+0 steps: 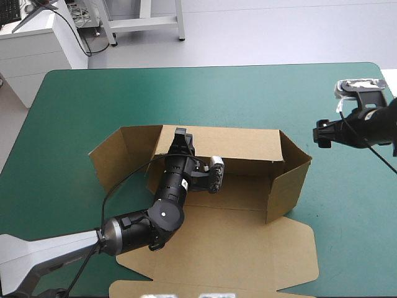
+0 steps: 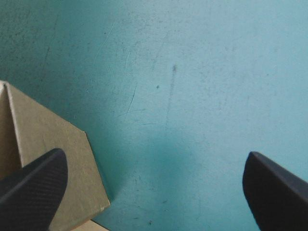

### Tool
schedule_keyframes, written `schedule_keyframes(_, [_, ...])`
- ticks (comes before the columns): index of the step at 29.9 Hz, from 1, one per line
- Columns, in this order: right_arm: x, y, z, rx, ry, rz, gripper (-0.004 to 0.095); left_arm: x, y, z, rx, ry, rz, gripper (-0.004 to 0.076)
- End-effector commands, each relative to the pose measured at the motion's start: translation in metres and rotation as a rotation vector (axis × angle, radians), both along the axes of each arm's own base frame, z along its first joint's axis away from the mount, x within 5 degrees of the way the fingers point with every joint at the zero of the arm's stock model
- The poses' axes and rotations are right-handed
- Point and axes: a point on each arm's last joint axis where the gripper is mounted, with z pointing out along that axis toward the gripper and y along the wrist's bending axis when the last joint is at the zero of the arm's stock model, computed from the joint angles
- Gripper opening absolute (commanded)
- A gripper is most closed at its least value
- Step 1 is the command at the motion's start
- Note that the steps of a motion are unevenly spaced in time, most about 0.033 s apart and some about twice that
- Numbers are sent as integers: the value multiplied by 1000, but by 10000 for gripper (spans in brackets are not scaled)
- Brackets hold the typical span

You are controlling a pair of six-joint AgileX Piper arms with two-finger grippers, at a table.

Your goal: Fold the box

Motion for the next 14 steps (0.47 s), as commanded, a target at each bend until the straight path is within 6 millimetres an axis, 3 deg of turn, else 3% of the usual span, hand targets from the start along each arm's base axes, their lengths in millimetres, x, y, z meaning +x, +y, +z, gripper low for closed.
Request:
schedule_keyframes(1, [20, 3, 2, 38, -27, 26, 905, -3, 1, 21, -31, -69, -21, -8])
schedule_keyframes(7, [38, 9, -20, 112, 27, 58, 902, -3, 1, 21, -32, -66, -19, -8])
schedule_keyframes(14, [18, 14, -34, 164, 18, 55, 901, -3, 1, 21, -36, -65, -18, -8])
